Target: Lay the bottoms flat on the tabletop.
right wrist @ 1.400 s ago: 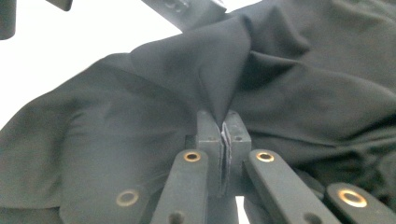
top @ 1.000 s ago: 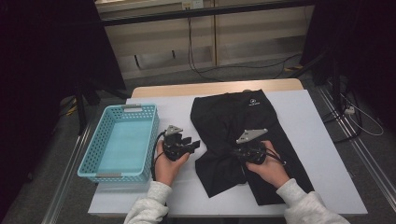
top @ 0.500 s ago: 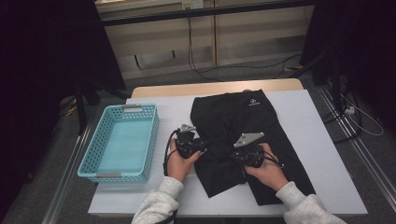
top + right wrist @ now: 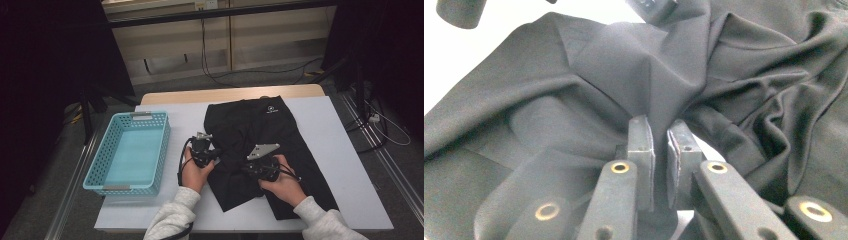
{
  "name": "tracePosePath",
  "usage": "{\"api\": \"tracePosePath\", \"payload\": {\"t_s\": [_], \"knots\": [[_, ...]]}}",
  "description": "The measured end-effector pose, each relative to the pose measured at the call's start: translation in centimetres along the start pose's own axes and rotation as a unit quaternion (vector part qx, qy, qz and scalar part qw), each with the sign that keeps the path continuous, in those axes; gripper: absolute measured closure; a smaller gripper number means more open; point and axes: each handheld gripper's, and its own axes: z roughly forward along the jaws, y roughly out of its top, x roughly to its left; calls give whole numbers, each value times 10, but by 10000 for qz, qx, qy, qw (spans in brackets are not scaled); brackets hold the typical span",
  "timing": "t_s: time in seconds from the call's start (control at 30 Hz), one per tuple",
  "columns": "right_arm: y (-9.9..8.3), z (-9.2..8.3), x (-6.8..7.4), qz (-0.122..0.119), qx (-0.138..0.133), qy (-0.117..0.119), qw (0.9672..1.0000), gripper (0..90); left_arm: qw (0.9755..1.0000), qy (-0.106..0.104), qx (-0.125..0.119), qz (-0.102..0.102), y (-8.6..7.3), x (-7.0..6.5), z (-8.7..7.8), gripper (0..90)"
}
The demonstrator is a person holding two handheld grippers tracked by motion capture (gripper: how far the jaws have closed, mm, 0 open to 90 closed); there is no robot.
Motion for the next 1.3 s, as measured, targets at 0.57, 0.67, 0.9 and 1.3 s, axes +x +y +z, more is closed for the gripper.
{"api": "tracePosePath", "payload": {"t_s": [0.57, 0.67, 0.9, 1.3], "knots": [[11, -4, 10, -139, -268, 105, 9995, 546, 9993, 202, -162, -285, 7, 36, -42, 900], [12, -8, 7, -97, -315, 114, 9994, 519, 9989, 312, -230, -275, 9, 41, -49, 900], [8, -22, -8, 146, -466, -38, 9988, 492, 9979, 529, -303, -203, 10, 50, -52, 900], [4, -13, 0, -35, -221, 121, 9997, 510, 9997, 160, -198, 7, -3, 28, -54, 549]]}}
